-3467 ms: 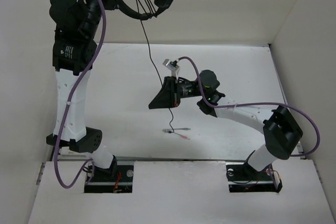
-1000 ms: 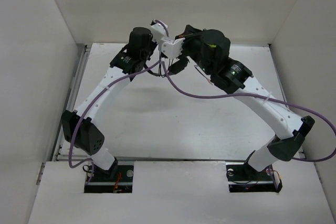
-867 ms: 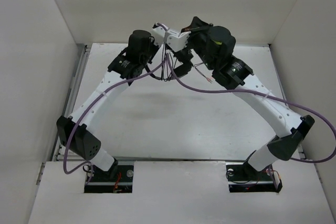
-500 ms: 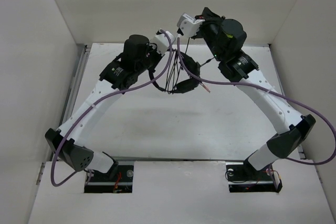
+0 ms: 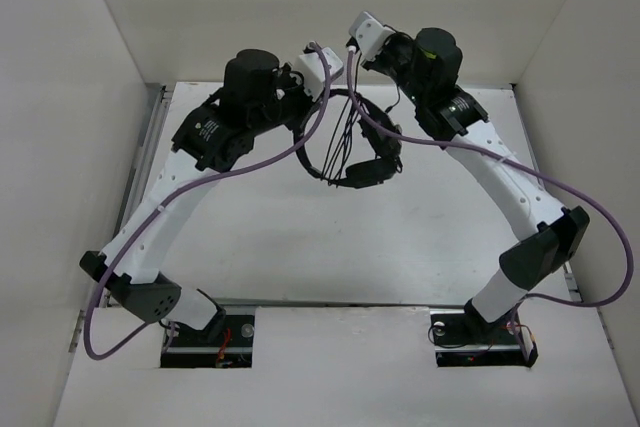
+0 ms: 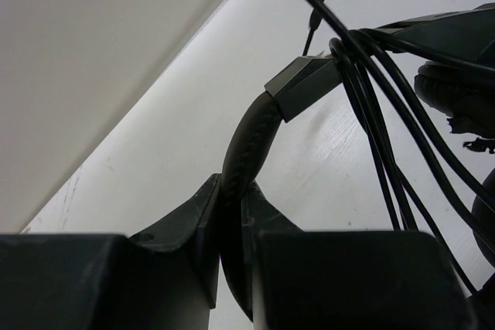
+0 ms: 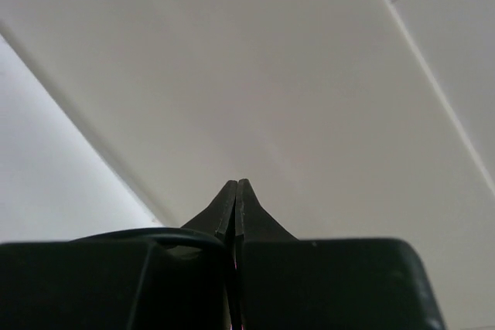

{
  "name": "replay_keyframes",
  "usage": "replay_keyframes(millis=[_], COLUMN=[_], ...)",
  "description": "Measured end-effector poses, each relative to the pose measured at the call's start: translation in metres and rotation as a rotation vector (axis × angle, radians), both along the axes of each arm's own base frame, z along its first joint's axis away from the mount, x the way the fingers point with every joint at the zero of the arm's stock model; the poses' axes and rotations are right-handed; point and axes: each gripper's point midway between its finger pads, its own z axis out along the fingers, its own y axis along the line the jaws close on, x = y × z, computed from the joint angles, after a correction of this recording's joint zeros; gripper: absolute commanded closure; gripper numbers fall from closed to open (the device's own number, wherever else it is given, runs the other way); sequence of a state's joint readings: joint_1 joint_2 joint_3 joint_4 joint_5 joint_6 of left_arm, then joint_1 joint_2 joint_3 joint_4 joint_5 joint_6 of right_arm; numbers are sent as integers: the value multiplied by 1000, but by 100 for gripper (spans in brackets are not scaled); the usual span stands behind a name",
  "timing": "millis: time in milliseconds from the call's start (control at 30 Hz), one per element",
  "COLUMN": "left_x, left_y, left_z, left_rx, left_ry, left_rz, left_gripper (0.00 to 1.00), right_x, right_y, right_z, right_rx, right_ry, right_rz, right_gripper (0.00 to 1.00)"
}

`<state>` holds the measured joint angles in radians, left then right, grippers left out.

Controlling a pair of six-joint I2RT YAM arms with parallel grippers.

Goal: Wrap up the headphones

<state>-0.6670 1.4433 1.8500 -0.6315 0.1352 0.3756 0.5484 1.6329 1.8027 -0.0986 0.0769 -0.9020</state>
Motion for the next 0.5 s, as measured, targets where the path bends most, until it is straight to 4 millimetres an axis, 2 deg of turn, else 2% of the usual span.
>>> replay_keyframes(millis=[133, 267, 367, 500], left_x=[-4, -9, -12, -13], left_y=[-3, -3, -6, -6], left_z=[25, 39, 56, 75], left_rx=[-52, -90, -132, -179], left_ry=[-36, -34, -40, -58], left_rz=[-20, -28, -44, -50], left_gripper=[100, 100, 100, 100], right_x=[15, 20, 15, -3], right_y=[-10, -9, 1, 30], right_z=[-27, -53, -75, -103], right_rx=[40, 86, 145, 263], right_ry=[99, 194, 289, 457], right_rz=[-1, 32, 93, 233], right_gripper=[94, 92, 92, 90])
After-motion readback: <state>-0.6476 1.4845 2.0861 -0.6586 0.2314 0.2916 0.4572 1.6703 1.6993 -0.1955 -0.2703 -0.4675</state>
